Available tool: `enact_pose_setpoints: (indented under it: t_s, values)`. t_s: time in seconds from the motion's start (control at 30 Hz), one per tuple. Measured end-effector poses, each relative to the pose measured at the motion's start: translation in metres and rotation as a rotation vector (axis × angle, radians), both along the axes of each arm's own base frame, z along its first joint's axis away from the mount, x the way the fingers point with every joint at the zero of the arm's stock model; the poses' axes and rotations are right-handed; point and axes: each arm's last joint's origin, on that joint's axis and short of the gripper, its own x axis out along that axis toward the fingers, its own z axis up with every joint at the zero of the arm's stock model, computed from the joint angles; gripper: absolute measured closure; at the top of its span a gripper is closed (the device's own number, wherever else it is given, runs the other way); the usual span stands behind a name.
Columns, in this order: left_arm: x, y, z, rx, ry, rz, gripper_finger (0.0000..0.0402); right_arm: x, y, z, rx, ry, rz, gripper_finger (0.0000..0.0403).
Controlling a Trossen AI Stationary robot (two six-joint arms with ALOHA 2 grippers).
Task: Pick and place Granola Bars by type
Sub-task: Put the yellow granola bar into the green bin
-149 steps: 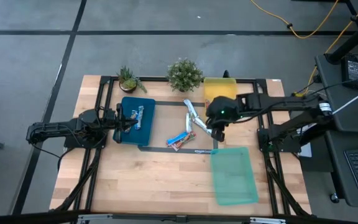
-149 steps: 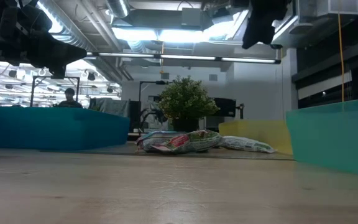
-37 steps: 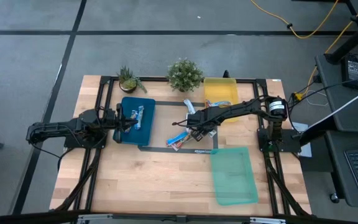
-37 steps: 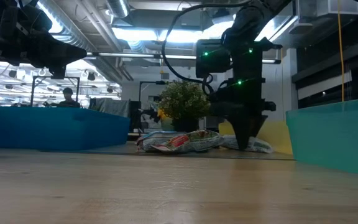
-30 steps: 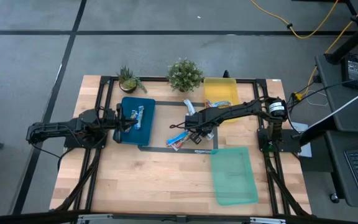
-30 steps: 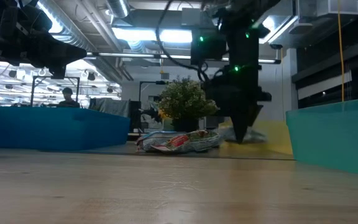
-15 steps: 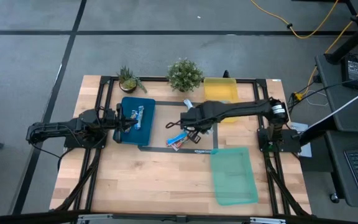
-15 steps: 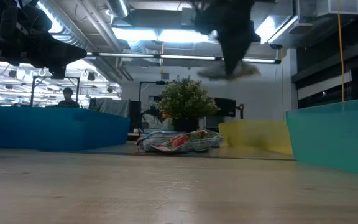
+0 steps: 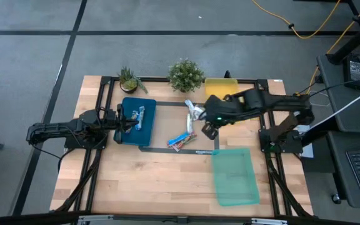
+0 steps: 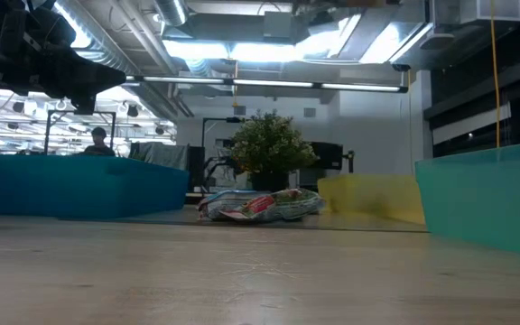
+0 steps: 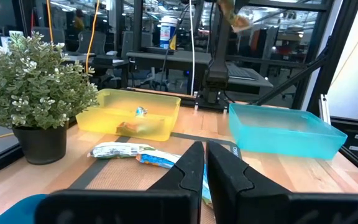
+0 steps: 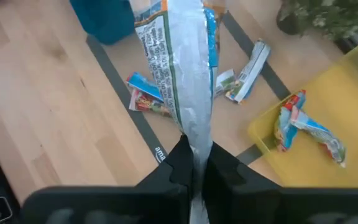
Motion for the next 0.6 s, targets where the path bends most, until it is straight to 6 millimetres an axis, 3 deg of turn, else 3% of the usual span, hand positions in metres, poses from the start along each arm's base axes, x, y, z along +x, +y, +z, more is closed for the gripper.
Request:
enact_pose_setpoints:
  t_s: [0.27,0.6]
  values:
    - [0.0,0.0,0.0,0.0,0.0,0.0,0.0395,-0.04,0.015,0.023,-0.052,-0.042,0.082,0.0377]
    - [0.0,0.0,0.0,0.0,0.0,0.0,0.0389,-0.085,0.054,0.037,-0.039,-0.046,0.273,0.0377]
